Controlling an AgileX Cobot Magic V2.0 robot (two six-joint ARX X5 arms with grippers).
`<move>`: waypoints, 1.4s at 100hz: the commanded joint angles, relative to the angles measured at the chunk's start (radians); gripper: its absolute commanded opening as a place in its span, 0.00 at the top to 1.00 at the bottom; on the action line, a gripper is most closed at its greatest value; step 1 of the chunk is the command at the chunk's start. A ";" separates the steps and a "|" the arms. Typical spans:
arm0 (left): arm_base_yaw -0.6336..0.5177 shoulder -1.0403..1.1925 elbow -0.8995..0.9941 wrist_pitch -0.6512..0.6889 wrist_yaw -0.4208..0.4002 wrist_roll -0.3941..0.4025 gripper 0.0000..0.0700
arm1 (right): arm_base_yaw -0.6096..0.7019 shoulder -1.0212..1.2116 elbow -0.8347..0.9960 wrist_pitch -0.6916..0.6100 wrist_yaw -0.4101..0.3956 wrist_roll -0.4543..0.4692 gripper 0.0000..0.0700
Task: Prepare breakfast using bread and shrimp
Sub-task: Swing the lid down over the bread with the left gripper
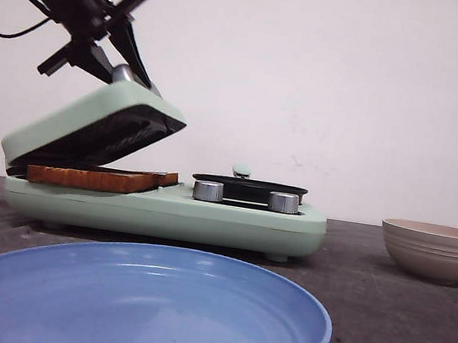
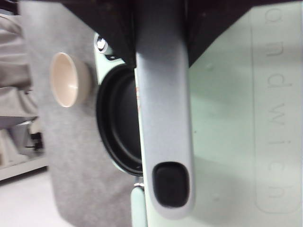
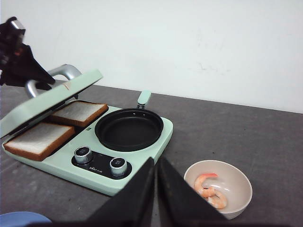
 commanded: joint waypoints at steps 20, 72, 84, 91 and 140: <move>-0.055 0.032 0.011 0.050 -0.212 0.127 1.00 | 0.006 -0.002 0.000 -0.006 0.003 0.014 1.00; -0.112 0.126 0.011 0.031 -0.230 0.127 1.00 | 0.006 -0.002 0.000 -0.032 0.000 0.021 1.00; -0.114 0.140 0.011 0.030 -0.230 0.127 1.00 | 0.006 -0.002 0.000 -0.055 -0.003 0.031 1.00; -0.114 0.142 0.011 0.029 -0.230 0.127 0.99 | 0.006 -0.002 0.000 -0.067 -0.003 0.040 1.00; -0.109 0.005 0.021 -0.003 -0.279 0.114 0.27 | 0.006 -0.002 0.000 -0.060 -0.002 0.040 1.00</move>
